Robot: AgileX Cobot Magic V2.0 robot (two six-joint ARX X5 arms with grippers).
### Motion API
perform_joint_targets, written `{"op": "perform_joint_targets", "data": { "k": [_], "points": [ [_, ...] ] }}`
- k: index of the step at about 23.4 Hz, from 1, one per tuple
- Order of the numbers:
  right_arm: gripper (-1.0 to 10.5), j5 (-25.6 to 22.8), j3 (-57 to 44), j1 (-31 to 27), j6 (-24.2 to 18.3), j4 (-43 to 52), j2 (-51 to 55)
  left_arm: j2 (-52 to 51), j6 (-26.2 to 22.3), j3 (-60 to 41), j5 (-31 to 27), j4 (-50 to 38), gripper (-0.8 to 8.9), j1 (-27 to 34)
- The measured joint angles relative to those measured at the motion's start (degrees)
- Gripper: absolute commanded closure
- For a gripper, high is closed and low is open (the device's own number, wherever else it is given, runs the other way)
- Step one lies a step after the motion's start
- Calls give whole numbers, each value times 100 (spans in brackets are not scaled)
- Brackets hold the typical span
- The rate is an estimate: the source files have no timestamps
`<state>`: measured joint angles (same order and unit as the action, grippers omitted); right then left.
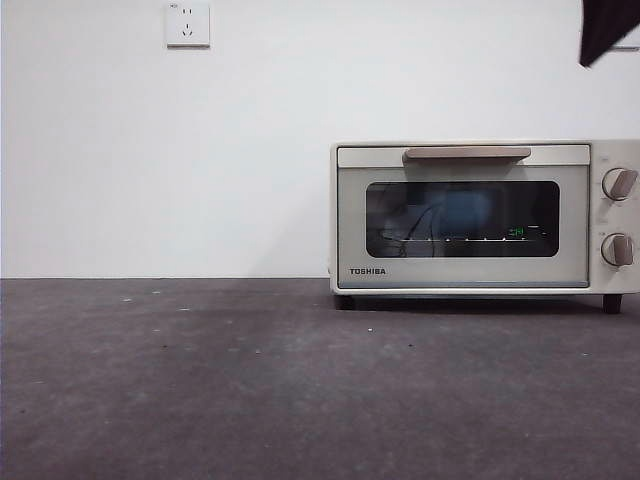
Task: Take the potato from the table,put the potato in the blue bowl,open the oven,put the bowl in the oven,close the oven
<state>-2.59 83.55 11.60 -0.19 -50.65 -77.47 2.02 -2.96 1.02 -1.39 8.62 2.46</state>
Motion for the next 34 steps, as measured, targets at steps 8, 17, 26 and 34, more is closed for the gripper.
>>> {"op": "perform_joint_targets", "data": {
  "k": [8, 17, 26, 34],
  "points": [
    [946, 0, 0, 0, -2, 1248, -2, -164, 107, 0, 44, 118, 817, 4],
    [946, 2, 0, 0, -2, 1298, -2, -109, 109, 0, 44, 118, 817, 7],
    [946, -197, -33, -109, -2, 1180, 136, -101, 109, 0, 44, 118, 818, 4],
    [946, -208, -953, -210, -577, 2070, 1622, -77, 109, 0, 44, 118, 817, 7]
  ]
}}
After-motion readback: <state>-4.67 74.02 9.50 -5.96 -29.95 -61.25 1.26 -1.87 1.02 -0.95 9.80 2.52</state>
